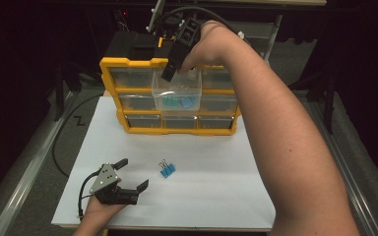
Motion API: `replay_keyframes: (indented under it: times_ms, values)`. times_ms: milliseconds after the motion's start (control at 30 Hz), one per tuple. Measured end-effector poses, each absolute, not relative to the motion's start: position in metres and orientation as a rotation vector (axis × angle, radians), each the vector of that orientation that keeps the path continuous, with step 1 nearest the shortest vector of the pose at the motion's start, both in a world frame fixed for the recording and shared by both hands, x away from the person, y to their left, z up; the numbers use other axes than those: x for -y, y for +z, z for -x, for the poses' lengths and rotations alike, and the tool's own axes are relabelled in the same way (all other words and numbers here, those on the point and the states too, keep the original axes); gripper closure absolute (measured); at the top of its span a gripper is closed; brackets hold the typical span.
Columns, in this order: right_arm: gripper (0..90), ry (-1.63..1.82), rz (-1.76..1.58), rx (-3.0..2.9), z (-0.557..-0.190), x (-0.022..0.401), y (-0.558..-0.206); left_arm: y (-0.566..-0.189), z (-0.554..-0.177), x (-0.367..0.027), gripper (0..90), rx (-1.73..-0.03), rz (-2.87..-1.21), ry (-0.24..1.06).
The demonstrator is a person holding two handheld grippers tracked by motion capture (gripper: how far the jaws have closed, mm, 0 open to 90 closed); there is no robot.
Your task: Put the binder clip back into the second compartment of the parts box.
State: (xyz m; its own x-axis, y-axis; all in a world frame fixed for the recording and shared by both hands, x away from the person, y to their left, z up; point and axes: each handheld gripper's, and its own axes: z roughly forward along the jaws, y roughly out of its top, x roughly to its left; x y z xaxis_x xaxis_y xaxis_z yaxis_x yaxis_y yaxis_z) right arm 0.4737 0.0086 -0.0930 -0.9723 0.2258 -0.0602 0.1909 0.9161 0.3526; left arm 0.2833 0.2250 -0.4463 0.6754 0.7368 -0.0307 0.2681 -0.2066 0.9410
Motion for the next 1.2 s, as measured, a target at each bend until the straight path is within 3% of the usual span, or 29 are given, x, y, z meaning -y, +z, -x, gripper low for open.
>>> replay_keyframes:
  times_ms: [233,400,833,933,1200]
  values:
    - [41.4,0.494,-0.349,-2.951,-0.440,0.025,-0.083,-0.446,-0.284,-0.225,0.4,-0.815,-1.773,0.522]
    - [34.9,0.472,-0.375,-2.946,-0.414,0.059,-0.101,-0.445,-0.284,-0.226,0.3,-0.823,-1.762,0.520]
    - [14.1,0.435,-0.504,-2.951,-0.386,0.125,-0.182,-0.446,-0.284,-0.224,0.3,-0.822,-1.772,0.525]
    - [1.3,0.424,-0.519,-2.951,-0.381,0.130,-0.210,-0.446,-0.284,-0.224,0.3,-0.817,-1.773,0.523]
    - [0.2,0.401,-0.550,-2.960,-0.376,0.134,-0.291,-0.446,-0.284,-0.223,0.3,-0.818,-1.771,0.522]
